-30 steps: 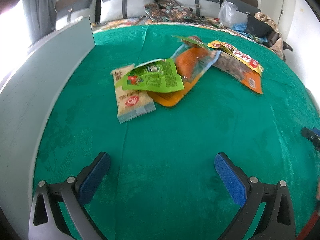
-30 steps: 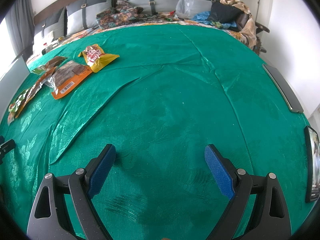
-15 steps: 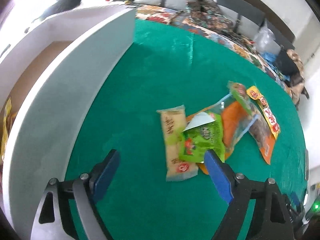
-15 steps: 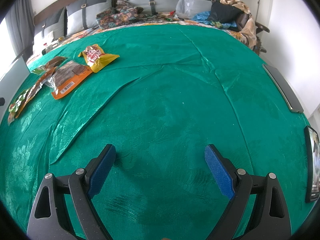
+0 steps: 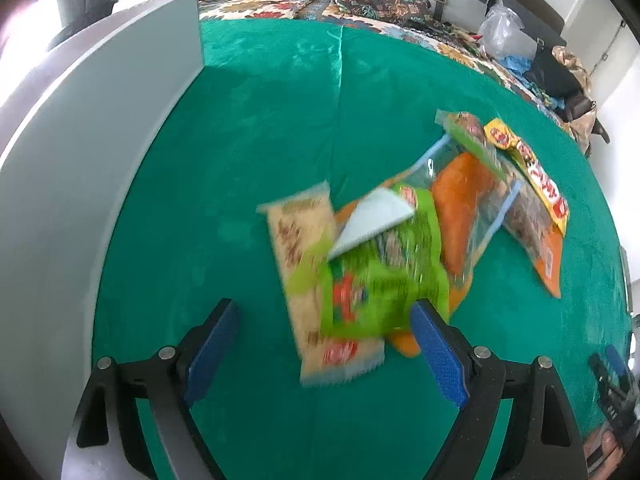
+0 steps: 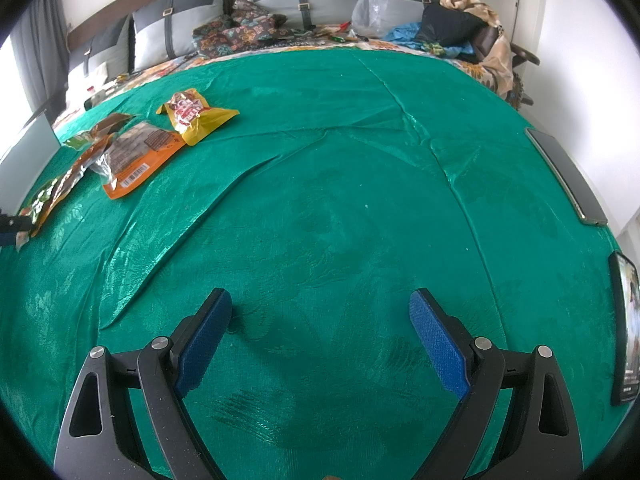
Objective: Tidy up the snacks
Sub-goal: 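Grasp the white rice cake bar with the left gripper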
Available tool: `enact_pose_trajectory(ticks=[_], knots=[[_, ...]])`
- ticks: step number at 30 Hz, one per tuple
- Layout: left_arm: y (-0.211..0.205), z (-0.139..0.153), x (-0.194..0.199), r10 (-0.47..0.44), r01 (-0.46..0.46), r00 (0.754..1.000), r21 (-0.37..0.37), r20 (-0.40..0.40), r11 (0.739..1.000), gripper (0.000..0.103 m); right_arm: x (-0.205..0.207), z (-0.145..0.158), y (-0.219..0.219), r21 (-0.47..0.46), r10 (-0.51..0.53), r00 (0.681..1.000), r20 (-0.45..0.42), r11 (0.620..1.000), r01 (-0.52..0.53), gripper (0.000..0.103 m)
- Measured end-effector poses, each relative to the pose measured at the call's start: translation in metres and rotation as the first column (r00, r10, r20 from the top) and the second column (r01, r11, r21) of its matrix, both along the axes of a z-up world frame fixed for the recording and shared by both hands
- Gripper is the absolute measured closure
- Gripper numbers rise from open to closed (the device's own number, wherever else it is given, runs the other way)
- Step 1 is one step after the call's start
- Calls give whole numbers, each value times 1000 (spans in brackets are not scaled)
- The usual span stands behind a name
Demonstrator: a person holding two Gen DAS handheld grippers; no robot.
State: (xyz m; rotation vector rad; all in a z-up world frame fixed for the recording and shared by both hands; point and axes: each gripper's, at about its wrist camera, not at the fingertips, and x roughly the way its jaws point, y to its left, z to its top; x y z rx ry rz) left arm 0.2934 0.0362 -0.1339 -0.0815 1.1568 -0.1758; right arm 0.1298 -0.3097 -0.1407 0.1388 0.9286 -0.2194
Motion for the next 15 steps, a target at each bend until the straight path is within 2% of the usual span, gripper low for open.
enact_pose_trajectory(ticks=[2, 4, 7, 15], knots=[[3, 3, 6, 20, -20, 1000, -17, 9, 1000, 18, 0, 0, 0, 0, 0, 1000, 0, 1000, 0, 10], [11, 7, 8, 40, -39, 999, -24, 24, 999, 31, 0, 0, 0, 0, 0, 1000, 0, 1000, 0, 10], [16, 7, 10, 46, -45, 998, -26, 30, 999, 45, 0, 0, 0, 0, 0, 1000, 0, 1000, 0, 10], [1, -3, 2, -13, 11, 999, 38, 51, 999, 40, 0, 0, 0, 0, 0, 1000, 0, 1000, 0, 10]])
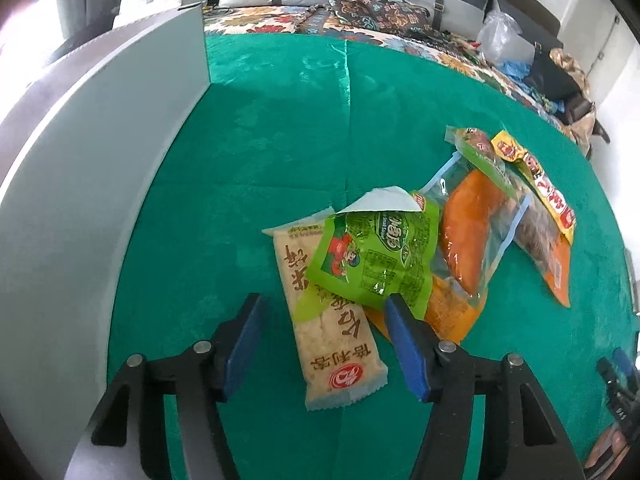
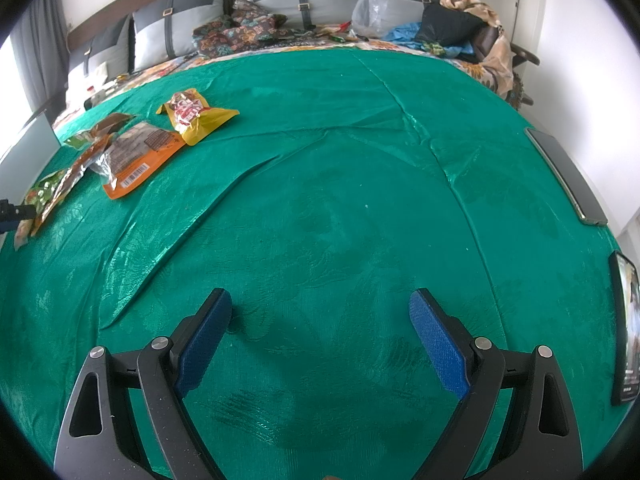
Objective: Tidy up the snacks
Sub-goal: 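Grasp the white rice cake bar with the left gripper, then grasp the orange sausage pack with the right gripper while the left holds the rice cake bar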
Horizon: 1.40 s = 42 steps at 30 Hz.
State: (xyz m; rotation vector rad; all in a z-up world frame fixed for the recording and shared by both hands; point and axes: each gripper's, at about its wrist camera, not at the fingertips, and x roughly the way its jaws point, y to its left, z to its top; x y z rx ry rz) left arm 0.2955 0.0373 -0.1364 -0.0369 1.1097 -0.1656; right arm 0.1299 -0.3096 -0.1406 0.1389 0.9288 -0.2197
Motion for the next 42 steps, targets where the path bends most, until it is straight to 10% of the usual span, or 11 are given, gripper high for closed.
enact_pose_trajectory(ticks=[5, 9, 20, 23, 25, 33, 38, 40, 42], knots=[[-22, -4, 1, -74, 72, 997, 102, 23, 992, 26, 0, 0, 0, 0, 0, 1000, 0, 1000, 0, 10], [-19, 0, -3, -67, 63, 997, 83, 43, 995, 72, 0, 0, 0, 0, 0, 1000, 0, 1000, 0, 10], [31, 0, -97, -77, 76, 997, 53, 6, 996, 74, 0, 0, 0, 0, 0, 1000, -1, 1000, 0, 10], [32, 0, -119, -86, 86, 996, 18, 20, 996, 53, 0, 0, 0, 0, 0, 1000, -1, 1000, 0, 10], [33, 3, -116, -74, 74, 997, 20, 28, 997, 17, 0, 0, 0, 0, 0, 1000, -1, 1000, 0, 10], [39, -3, -120, -19, 11, 995, 86, 95, 996, 17, 1, 0, 0, 0, -1, 1000, -1, 1000, 1, 10], [36, 0, -129, -36, 21, 988, 99, 149, 995, 43, 1, 0, 0, 0, -1, 1000, -1, 1000, 1, 10], [34, 4, -134, -38, 23, 986, 93, 161, 995, 76, 1, 0, 1, -2, 0, 1000, -3, 1000, 0, 10], [33, 6, -135, -45, 32, 986, 83, 158, 996, 76, 2, 0, 2, -3, -6, 1000, -10, 1000, 6, 10]])
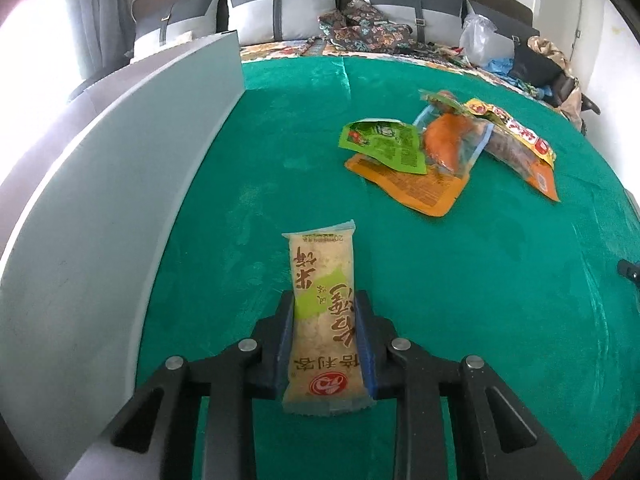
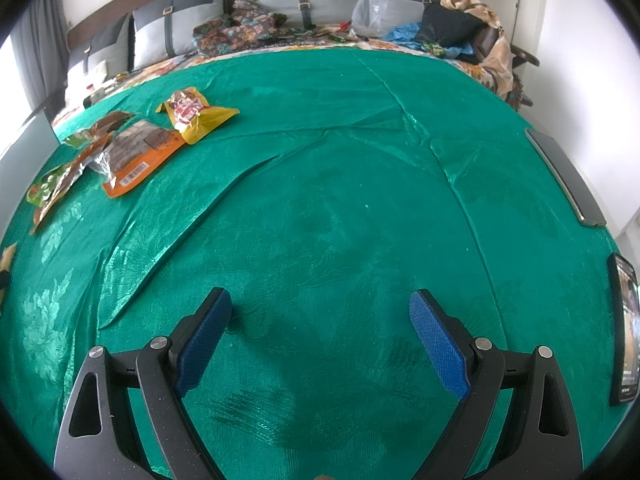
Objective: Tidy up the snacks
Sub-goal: 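Grasp the orange sausage pack with the right gripper while the left holds the rice cake bar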
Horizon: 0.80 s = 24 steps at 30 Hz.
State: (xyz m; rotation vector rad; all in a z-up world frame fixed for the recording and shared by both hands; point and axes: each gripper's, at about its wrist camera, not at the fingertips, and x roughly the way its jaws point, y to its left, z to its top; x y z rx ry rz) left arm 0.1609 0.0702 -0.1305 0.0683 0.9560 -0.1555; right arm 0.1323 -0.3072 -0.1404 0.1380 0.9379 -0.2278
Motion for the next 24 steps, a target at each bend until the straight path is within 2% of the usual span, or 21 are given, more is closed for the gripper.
enact_pose_trajectory(ticks=[2, 5, 8, 10, 11, 13, 15, 17, 19, 20, 21, 22, 24], knots=[[-2, -1, 1, -3, 3, 1000, -17, 0, 1000, 76, 10, 5, 8, 48, 2, 999, -52, 999, 0, 11], [6, 2, -8, 13, -12, 1000, -48, 10, 999, 76, 35, 32, 56, 233, 139, 990, -15, 964, -131, 12], [20, 2, -24, 49, -47, 999, -102, 15, 994, 76, 85, 63, 145, 342, 351, 936, 25, 877, -338, 12], [23, 0, -32, 41, -39, 999, -95, 24, 995, 76, 120, 74, 197, 358, 431, 902, 33, 837, -413, 12], [21, -2, -33, 38, -35, 999, -92, 28, 995, 76, 142, 73, 224, 350, 457, 889, 12, 831, -432, 12], [22, -3, -37, 21, -18, 999, -84, 40, 996, 76, 176, 65, 259, 314, 464, 885, -41, 847, -429, 12], [26, -4, -37, 17, -12, 999, -109, 39, 994, 76, 213, 46, 289, 260, 446, 885, -132, 877, -404, 12], [26, -4, -36, 14, -9, 999, -117, 40, 993, 76, 236, 26, 306, 205, 411, 884, -222, 906, -370, 12], [31, -4, -33, 17, -12, 999, -138, 35, 990, 76, 242, 12, 315, 158, 395, 875, -279, 918, -364, 14], [34, -4, -31, 23, -19, 999, -154, 30, 988, 76, 238, 13, 319, 112, 384, 885, -265, 923, -367, 17], [37, -4, -29, 32, -27, 999, -171, 25, 985, 76, 234, 15, 317, 105, 375, 892, -254, 927, -360, 27], [38, -4, -28, 34, -30, 999, -176, 24, 984, 76, 230, 18, 313, 123, 377, 895, -238, 926, -357, 38], [44, -3, -25, 49, -44, 999, -212, 20, 976, 76, 221, 25, 300, 175, 386, 899, -206, 919, -354, 45]])
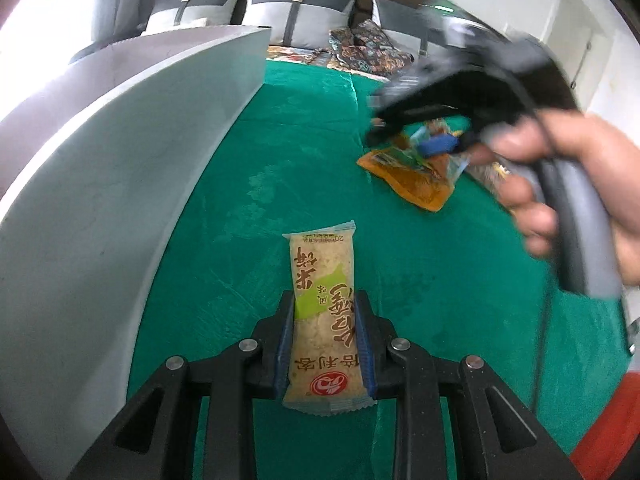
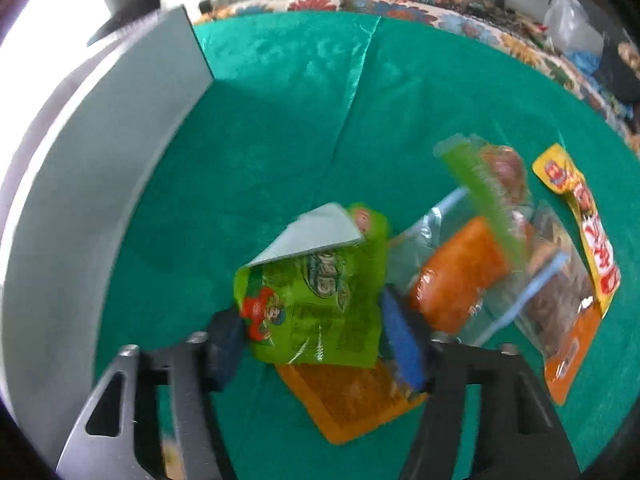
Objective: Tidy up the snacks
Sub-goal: 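Grasp the orange sausage pack with the right gripper while the left holds the rice cake bar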
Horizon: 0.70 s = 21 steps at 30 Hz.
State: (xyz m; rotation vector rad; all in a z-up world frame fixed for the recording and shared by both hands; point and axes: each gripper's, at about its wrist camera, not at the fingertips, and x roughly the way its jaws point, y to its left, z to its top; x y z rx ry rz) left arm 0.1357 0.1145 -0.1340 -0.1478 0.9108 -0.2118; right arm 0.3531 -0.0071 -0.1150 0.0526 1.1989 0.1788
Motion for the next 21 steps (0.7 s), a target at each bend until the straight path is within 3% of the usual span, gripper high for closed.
enact_pose_trajectory(ticks=[3, 4, 5, 8, 11, 18, 21], knots=[[4, 3, 0, 6, -6, 1000, -18, 6, 1000, 76, -12, 9, -19, 88, 4, 1000, -5, 996, -3, 52], [3, 5, 0, 3, -3, 1000, -22, 10, 1000, 76, -15, 13, -25, 124, 4, 1000, -4, 992, -4, 65], [3, 5, -1, 2, -1, 1000, -24, 11, 1000, 76, -21, 18, -32, 178, 4, 1000, -3, 984, -4, 97], [0, 10, -4, -15, 16, 1000, -33, 20, 999, 76, -36, 32, -50, 265, -2, 1000, 5, 964, 0, 96], [-11, 7, -8, -33, 33, 999, -19, 10, 999, 76, -48, 37, -60, 233, 3, 999, 35, 972, -11, 97], [-25, 20, -29, -83, 84, 996, -28, 24, 996, 76, -66, 51, -83, 334, -28, 996, 87, 943, -3, 100], [-27, 19, -32, -89, 89, 996, -32, 10, 996, 76, -68, 51, -87, 332, -25, 997, 78, 943, -2, 99]])
